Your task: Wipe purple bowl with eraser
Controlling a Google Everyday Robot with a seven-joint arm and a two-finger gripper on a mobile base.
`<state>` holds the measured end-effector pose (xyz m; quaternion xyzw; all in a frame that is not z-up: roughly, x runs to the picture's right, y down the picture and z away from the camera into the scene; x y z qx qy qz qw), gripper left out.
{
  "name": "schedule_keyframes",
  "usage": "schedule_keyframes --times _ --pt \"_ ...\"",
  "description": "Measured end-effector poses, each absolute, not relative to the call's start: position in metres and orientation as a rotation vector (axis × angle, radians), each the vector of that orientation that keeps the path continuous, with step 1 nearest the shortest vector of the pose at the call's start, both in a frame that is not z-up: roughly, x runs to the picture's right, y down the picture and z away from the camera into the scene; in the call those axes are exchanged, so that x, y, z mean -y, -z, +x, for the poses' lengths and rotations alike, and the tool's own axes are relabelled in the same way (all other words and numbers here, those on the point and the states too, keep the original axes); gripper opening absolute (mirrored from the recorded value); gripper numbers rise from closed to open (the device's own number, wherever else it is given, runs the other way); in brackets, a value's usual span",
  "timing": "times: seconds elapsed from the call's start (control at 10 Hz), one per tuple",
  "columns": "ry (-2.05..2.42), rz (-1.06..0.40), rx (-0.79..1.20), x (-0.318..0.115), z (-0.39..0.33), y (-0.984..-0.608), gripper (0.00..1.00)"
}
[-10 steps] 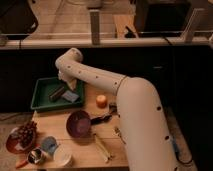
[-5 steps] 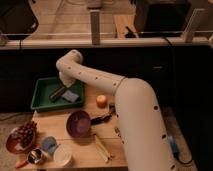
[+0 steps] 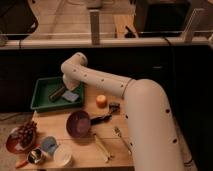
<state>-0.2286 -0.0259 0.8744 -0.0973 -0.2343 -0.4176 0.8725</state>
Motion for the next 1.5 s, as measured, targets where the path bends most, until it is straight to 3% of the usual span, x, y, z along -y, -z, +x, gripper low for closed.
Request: schedule_keyframes --times 0.4,0.5,1.2,1.4,1.5 --pt "0.909 -0.234 0.518 0.045 -0.292 -0.906 0.74" --pt "0.921 -0.243 0.525 0.051 -0.304 -0.918 0.79" --pt "0.959 -0.288 0.558 0.035 -0.328 -0.958 0.79" --pt "0.964 -0.293 0.57 0.031 -0.33 -0.962 0.67" --pt "0.964 -0.3 0.573 0.029 -0.329 -0.967 0.56"
